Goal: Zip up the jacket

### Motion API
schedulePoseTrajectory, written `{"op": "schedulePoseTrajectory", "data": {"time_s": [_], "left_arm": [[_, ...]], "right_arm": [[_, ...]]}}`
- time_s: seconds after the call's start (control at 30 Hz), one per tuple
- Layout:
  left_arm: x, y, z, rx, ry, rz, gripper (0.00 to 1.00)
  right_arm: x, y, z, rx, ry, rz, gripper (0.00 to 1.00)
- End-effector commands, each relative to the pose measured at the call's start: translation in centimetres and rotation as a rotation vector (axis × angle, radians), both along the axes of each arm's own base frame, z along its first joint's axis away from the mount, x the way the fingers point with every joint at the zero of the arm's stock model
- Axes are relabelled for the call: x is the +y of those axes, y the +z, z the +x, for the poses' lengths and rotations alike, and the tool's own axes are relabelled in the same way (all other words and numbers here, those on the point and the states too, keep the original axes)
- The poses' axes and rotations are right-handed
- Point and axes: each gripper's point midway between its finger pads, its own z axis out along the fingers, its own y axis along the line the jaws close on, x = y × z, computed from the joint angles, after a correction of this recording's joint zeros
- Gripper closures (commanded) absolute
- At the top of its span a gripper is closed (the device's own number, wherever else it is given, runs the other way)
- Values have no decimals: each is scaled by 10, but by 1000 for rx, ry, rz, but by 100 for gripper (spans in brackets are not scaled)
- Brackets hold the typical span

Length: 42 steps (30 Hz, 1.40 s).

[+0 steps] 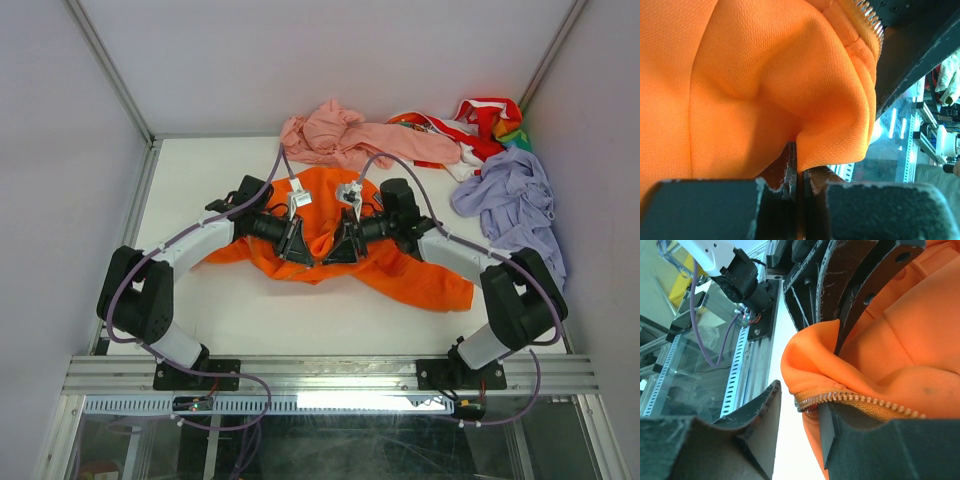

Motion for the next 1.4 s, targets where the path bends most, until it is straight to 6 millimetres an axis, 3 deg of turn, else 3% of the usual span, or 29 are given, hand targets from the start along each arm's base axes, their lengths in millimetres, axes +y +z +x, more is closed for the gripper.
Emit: {"op": "schedulePoseTrajectory", "data": {"time_s": [0.0, 0.23, 0.47, 0.83, 1.13, 1.37], "left_arm": [[-3, 32, 17, -131, 17, -41, 100], [-1, 30, 18, -133, 39, -21, 100], [8, 23, 21, -111, 85, 19, 100], [11, 24, 20, -108, 95, 16, 100], [10, 24, 19, -101, 91, 11, 100], [10, 22, 19, -68, 104, 18, 100]], "right_arm": [[6, 8, -7, -41, 97, 9, 64], [-3, 9, -6, -40, 104, -33, 74], [-10, 28, -17, -21, 147, -1, 75], [-14, 31, -21, -30, 121, -17, 75], [-12, 21, 10, -154, -171, -47, 71], [-19, 16, 13, -314, -539, -19, 67]]}}
